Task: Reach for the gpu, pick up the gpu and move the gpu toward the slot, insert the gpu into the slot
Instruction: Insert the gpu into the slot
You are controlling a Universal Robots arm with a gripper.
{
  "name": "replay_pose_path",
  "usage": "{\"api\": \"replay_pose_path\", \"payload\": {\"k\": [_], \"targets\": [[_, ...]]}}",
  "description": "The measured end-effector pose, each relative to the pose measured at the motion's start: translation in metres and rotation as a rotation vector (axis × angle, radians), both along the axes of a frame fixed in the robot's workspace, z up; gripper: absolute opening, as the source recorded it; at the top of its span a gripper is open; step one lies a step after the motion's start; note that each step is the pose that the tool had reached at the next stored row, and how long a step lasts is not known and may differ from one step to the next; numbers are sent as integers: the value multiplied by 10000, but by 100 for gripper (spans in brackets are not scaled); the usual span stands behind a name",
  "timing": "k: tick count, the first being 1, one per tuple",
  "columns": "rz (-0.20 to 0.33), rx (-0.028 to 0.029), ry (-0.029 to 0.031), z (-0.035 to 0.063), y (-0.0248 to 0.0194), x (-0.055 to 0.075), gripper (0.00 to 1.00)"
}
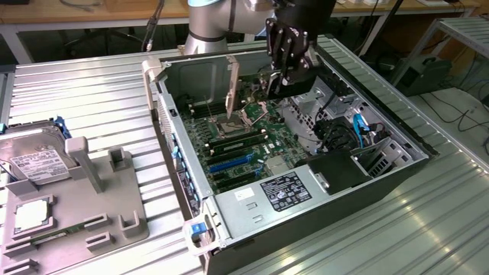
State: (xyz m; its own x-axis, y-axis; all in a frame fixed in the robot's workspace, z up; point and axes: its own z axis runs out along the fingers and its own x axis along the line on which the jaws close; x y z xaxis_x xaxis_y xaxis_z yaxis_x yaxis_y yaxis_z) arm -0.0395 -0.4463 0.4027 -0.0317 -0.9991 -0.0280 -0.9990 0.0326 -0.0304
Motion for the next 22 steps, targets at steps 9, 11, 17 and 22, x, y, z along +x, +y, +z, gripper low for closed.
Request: {"api": "replay_pose_path", "payload": {"k": [9,11,17,22], "targets": [[0,-10,74,-111,0,-143,28],[0,-10,78,-144,0,-163,28],[57,-10,78,-257,0,-242,28],[254,-11,78,-350,0,-318,28]]}}
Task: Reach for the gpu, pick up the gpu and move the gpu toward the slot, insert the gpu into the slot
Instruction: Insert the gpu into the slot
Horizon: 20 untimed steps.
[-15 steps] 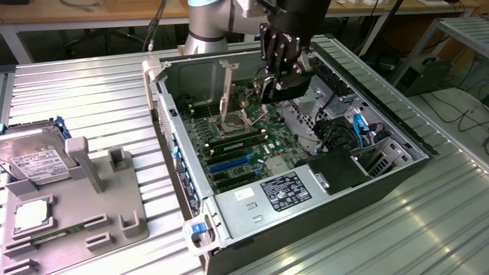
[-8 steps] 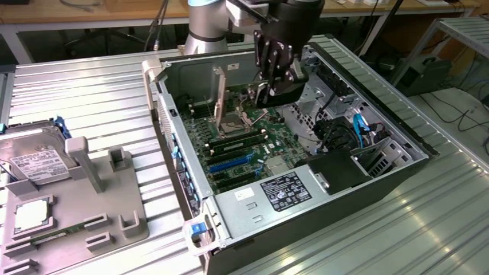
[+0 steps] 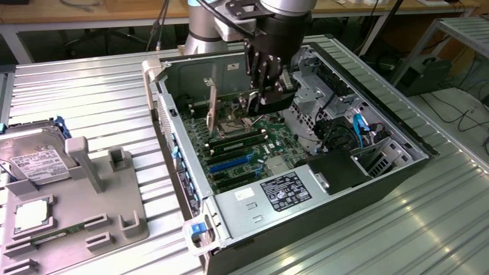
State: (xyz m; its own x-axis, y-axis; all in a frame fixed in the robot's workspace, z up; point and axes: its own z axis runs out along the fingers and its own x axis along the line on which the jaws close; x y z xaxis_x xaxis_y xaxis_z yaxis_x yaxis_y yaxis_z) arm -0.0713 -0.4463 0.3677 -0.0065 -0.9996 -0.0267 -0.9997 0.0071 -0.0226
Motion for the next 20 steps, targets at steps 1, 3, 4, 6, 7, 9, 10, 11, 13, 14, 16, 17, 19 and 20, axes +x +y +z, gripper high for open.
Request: {"api": "replay_pose_path", "payload": {"k": [1,3,4,6,7,9,10,11,13,14,16,17,19,20], "targets": [[0,0,0,-17,0,-14,28],[1,1,0,-55,0,-60,28],[1,1,-1,-71,0,-75,28],[2,1,0,-110,-8,-88,28],[1,-2,1,-122,-25,-89,28],[1,3,-1,-170,-63,-88,28],[0,1,0,-187,-68,-90,28],[-1,0,0,-206,-69,-94,28],[1,-1,0,-242,-69,-125,28],[1,0,0,-260,-69,-146,28],[0,1,-1,-296,-71,-177,28],[1,1,-1,-311,-80,-179,28],[1,1,0,-340,-122,-182,28],[1,3,-1,-357,-135,-185,28]]}}
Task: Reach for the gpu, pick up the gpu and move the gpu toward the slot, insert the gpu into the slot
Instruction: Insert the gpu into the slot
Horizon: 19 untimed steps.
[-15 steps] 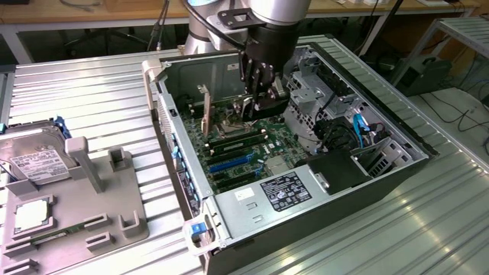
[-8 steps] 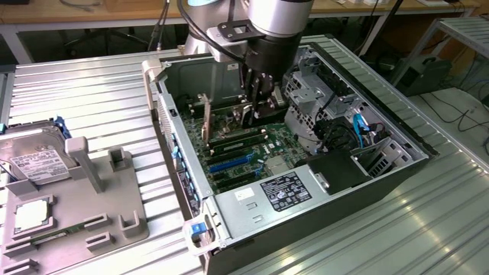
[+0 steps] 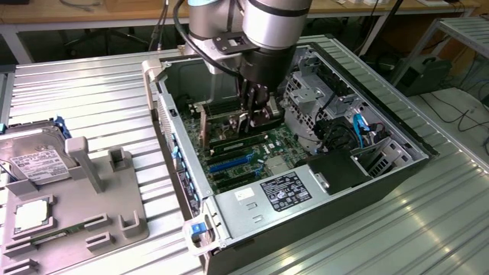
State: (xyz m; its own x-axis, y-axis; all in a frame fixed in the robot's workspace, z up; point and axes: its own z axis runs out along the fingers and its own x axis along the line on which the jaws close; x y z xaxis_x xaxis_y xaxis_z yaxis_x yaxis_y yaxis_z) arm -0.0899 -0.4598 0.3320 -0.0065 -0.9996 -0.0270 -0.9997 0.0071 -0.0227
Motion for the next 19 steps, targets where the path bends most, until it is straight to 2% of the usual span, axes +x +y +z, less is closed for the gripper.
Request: {"api": "replay_pose_path", "payload": {"k": [19], "targets": [[1,-2,4,-335,-10,-80,28]]}}
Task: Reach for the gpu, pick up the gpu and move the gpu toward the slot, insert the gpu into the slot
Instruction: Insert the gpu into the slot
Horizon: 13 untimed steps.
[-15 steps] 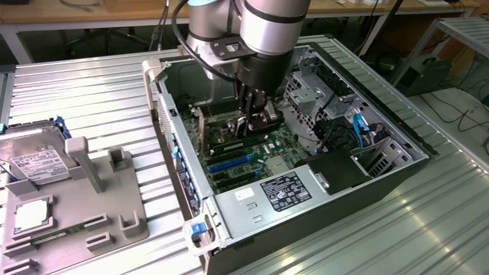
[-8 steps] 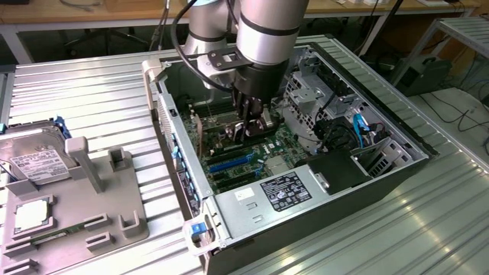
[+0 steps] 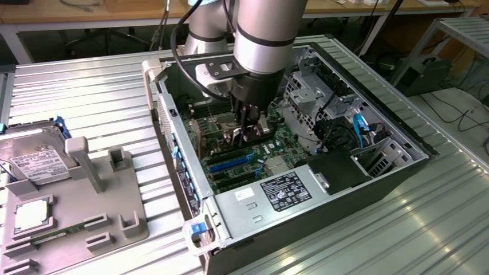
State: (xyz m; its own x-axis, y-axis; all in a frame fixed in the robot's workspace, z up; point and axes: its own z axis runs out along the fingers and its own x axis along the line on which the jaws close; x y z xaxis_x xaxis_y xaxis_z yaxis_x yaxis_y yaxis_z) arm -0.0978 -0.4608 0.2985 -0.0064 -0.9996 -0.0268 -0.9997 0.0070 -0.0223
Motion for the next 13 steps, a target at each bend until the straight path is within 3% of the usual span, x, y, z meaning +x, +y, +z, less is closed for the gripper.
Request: {"api": "replay_pose_path", "payload": {"k": [13], "targets": [[5,-1,26,-198,-10,-40,28]]}}
